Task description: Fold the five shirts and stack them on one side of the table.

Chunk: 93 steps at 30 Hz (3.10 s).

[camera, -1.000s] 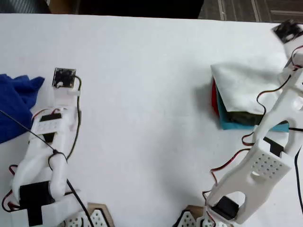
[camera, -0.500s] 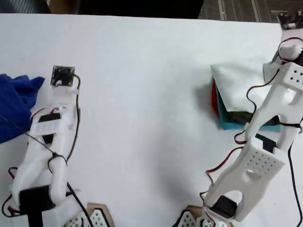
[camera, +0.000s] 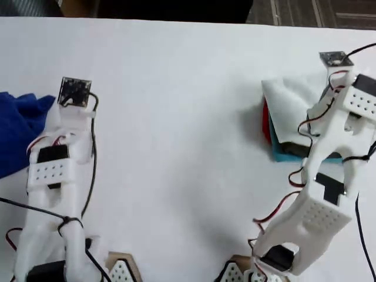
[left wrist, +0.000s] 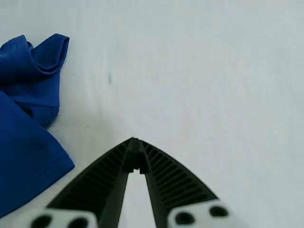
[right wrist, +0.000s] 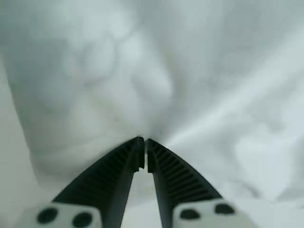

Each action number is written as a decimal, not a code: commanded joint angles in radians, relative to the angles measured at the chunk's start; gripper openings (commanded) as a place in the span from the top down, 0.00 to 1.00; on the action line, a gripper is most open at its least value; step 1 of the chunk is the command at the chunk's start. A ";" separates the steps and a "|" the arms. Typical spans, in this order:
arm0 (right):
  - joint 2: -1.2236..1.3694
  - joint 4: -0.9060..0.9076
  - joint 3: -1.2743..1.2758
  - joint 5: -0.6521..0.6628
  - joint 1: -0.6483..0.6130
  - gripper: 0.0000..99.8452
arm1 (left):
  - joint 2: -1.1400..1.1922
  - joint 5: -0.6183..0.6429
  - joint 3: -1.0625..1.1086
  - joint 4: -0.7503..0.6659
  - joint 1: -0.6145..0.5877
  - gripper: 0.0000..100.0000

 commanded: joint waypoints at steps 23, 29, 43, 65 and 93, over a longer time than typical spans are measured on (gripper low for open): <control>-0.829 0.021 0.667 0.080 -0.481 0.95 | 0.127 -0.358 -0.559 0.350 -0.566 0.90; -1.012 -0.096 1.023 0.094 -0.621 0.76 | 0.605 -0.373 -0.892 0.358 -0.697 0.72; -1.092 -0.128 1.283 0.083 -0.685 0.73 | 1.467 -0.451 -1.689 0.694 -0.735 0.72; -1.092 -0.130 1.287 0.083 -0.679 0.73 | 1.158 -0.364 -1.684 1.057 -0.235 0.98; -1.092 -0.134 1.275 0.092 -0.679 0.73 | 1.246 -0.183 -1.374 0.761 -0.390 0.78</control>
